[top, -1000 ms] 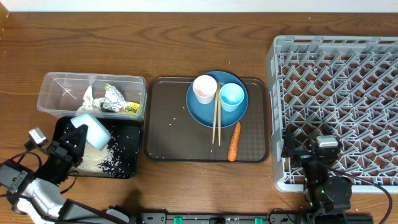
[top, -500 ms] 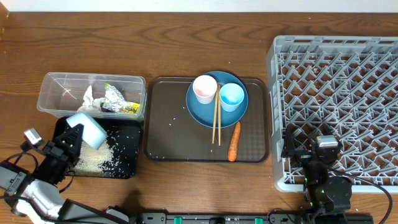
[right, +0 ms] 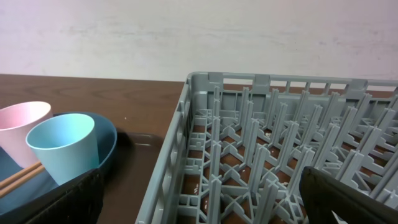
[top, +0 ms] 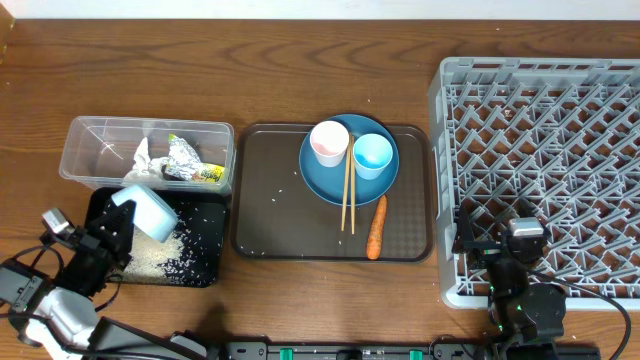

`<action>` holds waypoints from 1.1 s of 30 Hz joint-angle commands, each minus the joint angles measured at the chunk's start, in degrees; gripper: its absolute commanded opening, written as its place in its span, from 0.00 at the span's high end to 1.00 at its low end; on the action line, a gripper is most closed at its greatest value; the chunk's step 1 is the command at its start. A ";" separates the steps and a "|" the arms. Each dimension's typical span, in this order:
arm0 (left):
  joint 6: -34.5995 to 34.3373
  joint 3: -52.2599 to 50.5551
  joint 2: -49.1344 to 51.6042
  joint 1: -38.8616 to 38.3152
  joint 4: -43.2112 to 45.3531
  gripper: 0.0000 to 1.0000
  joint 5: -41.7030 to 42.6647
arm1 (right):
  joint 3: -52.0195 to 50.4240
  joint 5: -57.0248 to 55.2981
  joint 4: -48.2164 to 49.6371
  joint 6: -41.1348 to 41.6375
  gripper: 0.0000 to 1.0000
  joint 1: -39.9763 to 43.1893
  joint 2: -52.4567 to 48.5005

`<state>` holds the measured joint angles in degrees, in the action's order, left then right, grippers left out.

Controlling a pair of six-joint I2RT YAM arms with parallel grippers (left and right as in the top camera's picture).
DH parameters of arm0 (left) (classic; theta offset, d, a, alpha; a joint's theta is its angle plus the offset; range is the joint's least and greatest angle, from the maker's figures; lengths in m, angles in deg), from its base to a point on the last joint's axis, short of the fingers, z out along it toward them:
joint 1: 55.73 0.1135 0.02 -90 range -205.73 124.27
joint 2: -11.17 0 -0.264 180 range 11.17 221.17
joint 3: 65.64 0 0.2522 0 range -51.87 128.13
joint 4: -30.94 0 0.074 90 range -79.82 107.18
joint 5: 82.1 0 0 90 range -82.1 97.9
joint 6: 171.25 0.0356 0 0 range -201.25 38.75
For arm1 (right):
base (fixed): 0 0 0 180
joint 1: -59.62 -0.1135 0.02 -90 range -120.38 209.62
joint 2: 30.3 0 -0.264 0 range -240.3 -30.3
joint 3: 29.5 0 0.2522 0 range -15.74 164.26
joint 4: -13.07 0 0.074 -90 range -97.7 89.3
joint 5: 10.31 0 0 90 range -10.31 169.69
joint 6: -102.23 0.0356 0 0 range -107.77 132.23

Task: Sort waste into correct bins and load items into the dishwasher rack
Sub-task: 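Tip the bowl with left gripper to pour rice onto the black tray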

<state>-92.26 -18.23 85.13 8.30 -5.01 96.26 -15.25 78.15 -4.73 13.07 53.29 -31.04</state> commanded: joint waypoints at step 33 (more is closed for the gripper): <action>-13.03 4.00 -18.05 -14.29 0.50 0.94 -18.91 | -0.17 -0.57 -0.07 0.37 0.01 0.46 0.02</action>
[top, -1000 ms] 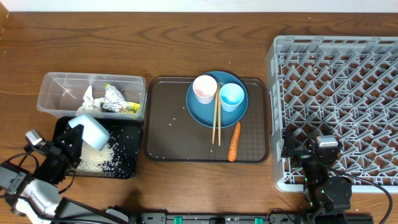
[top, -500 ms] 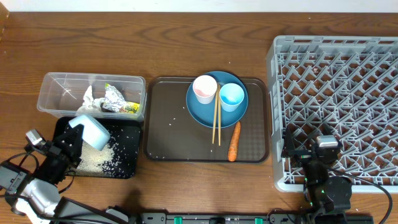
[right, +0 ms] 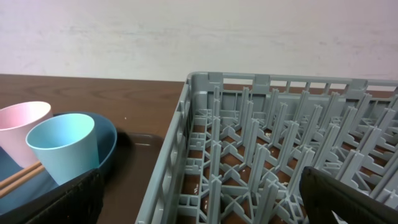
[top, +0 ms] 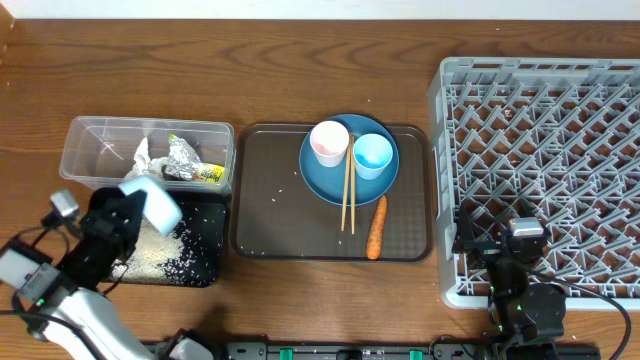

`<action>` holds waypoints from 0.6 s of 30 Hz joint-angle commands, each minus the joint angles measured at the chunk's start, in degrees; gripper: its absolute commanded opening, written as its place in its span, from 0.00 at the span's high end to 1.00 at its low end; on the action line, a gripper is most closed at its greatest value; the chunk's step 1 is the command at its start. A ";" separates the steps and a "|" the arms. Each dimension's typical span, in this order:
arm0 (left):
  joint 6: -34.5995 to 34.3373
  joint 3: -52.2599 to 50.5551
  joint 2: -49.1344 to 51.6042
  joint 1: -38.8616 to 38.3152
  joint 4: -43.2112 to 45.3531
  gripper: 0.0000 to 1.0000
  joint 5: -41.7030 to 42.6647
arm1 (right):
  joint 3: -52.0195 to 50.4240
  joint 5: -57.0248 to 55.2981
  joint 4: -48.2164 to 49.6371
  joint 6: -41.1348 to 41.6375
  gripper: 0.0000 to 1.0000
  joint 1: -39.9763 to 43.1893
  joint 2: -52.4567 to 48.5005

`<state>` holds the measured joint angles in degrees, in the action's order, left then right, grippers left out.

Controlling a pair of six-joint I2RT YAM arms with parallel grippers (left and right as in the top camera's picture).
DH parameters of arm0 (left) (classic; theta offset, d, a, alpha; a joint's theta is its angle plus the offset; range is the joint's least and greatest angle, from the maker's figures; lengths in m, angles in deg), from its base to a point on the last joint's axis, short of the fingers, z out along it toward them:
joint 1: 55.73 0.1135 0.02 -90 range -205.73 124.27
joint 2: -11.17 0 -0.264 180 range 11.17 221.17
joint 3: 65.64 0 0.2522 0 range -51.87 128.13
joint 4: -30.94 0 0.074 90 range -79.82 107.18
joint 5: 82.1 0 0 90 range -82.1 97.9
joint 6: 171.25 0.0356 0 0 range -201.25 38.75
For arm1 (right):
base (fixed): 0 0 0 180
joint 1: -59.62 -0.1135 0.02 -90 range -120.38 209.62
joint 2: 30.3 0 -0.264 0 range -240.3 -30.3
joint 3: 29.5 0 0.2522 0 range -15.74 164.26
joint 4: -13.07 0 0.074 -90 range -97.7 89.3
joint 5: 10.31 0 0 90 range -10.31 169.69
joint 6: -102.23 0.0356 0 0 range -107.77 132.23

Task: Sort waste into correct bins and load items into the dishwasher rack
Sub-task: 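Tip the bowl with left gripper to pour rice onto the black tray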

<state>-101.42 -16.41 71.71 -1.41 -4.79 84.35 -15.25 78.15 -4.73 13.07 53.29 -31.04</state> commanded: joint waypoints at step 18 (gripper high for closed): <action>-5.66 2.29 -15.61 -55.10 -6.27 0.94 -46.29 | -0.17 -0.57 -0.07 0.37 0.01 0.46 0.02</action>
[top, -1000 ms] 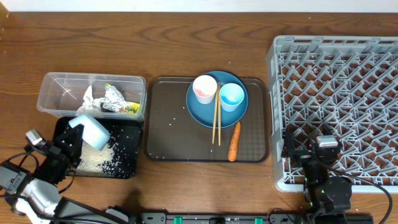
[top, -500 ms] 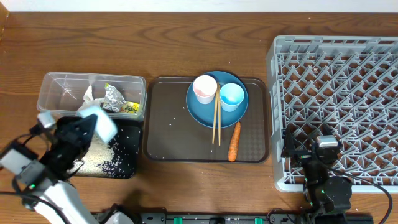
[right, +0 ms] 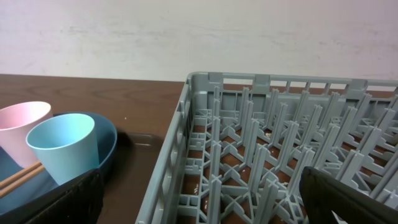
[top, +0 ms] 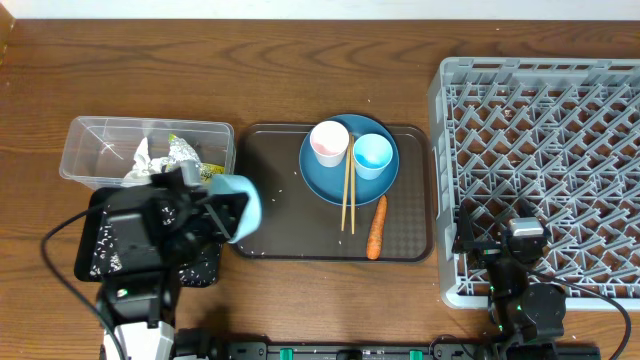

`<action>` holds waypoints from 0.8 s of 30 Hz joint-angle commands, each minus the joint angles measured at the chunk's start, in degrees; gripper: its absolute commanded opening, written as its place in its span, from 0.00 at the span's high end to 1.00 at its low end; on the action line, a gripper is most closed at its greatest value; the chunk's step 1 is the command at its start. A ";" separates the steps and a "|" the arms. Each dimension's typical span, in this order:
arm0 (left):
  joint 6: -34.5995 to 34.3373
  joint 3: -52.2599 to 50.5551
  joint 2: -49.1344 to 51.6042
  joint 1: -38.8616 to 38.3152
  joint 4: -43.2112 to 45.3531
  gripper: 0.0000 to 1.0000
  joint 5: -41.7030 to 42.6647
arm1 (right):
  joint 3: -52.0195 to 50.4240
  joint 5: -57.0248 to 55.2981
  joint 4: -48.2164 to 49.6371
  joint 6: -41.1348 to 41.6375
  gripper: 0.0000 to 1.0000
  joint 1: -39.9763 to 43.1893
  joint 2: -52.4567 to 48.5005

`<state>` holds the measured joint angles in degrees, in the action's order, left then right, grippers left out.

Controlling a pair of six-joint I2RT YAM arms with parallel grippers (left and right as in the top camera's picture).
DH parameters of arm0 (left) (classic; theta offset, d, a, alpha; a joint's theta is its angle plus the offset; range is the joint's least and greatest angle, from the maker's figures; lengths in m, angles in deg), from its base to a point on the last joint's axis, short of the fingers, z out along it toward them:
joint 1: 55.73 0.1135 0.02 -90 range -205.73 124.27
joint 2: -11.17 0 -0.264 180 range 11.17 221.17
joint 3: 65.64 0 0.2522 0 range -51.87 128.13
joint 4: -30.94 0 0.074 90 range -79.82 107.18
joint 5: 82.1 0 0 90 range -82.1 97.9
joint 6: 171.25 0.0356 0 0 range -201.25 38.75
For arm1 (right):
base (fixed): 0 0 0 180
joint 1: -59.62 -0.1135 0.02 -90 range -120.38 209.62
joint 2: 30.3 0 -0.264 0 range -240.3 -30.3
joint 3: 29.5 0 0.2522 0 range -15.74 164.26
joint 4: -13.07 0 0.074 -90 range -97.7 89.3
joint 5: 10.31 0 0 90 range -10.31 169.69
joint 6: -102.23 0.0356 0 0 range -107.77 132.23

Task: Sort waste into correct bins and load items into the dishwasher rack
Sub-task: 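Tip the bowl with left gripper to pour rice onto the black tray, then carry the empty bowl back and set it on the brown tray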

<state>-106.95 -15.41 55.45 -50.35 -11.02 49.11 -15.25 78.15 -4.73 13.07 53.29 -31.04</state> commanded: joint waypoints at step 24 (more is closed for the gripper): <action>-0.11 1.29 26.67 -39.60 7.74 0.94 -36.72 | -0.17 -0.57 -0.07 0.37 0.01 0.46 0.02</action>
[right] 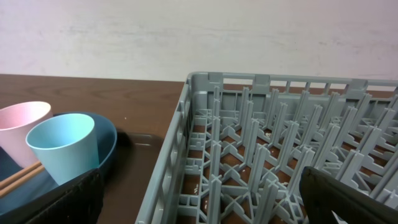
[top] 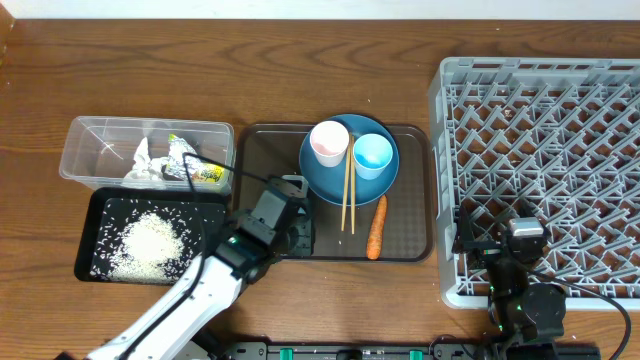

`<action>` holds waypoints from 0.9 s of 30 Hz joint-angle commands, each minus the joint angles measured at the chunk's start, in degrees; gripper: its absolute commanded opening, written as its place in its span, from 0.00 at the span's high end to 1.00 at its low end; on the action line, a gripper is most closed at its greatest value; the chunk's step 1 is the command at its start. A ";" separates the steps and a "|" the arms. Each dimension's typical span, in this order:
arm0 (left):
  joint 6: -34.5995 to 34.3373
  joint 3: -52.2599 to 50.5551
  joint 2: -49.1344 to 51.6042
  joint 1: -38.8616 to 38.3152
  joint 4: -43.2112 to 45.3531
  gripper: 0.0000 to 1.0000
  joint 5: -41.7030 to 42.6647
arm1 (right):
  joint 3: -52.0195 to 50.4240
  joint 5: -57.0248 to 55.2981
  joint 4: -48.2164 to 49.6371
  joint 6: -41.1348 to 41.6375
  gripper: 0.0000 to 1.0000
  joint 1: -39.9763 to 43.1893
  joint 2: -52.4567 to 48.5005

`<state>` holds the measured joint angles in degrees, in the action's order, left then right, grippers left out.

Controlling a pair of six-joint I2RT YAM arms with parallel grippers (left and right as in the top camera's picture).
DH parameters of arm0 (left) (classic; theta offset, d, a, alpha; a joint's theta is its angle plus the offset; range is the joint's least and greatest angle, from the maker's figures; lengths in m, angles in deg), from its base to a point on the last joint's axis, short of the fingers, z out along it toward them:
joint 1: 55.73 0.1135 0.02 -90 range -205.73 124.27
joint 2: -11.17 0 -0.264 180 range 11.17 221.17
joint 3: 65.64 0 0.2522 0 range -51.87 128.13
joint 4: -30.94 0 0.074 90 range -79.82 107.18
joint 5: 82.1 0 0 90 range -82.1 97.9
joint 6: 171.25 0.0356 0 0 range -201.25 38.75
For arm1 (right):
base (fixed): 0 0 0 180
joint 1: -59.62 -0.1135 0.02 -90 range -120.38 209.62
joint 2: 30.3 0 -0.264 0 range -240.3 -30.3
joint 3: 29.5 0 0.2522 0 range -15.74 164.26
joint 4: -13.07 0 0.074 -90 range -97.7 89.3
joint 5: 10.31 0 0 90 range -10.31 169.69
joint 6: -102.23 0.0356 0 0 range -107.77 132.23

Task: Sort waste into correct bins and load items into the dishwasher rack
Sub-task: 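Carry the empty bowl back and set it on the brown tray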

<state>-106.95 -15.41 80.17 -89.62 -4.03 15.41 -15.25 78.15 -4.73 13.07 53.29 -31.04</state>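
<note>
On the brown tray a blue plate carries a pink cup, a blue cup and chopsticks; a carrot lies beside the plate. My left gripper hangs low over the tray's front left part. Its fingers look dark from above, their state is unclear, and no held item shows. My right gripper stands open at the front left corner of the grey rack, holding nothing. The pink cup and blue cup also show in the right wrist view.
A clear bin with crumpled wrappers stands at the left. In front of it a black bin holds spilled rice. The rack's wall rises close before the right wrist camera.
My left arm has moved right, from the black bin's right edge to over the tray's front left. The pale blue container it held no longer shows. The right arm has not moved.
My left gripper held a pale blue container tipped over the black bin, with rice lying below it. It stayed over the bin, then stood at the bin's right edge with the container. Now it is over the tray and rice remains in the bin.
</note>
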 commanded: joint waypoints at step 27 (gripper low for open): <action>1.66 20.37 0.35 -0.31 -8.81 0.60 -3.72 | -0.17 -0.57 -0.07 0.37 0.01 0.46 0.02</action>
<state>-106.29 -1.75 80.93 -89.93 -9.73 11.98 -15.25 78.15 -4.73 13.07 53.29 -31.04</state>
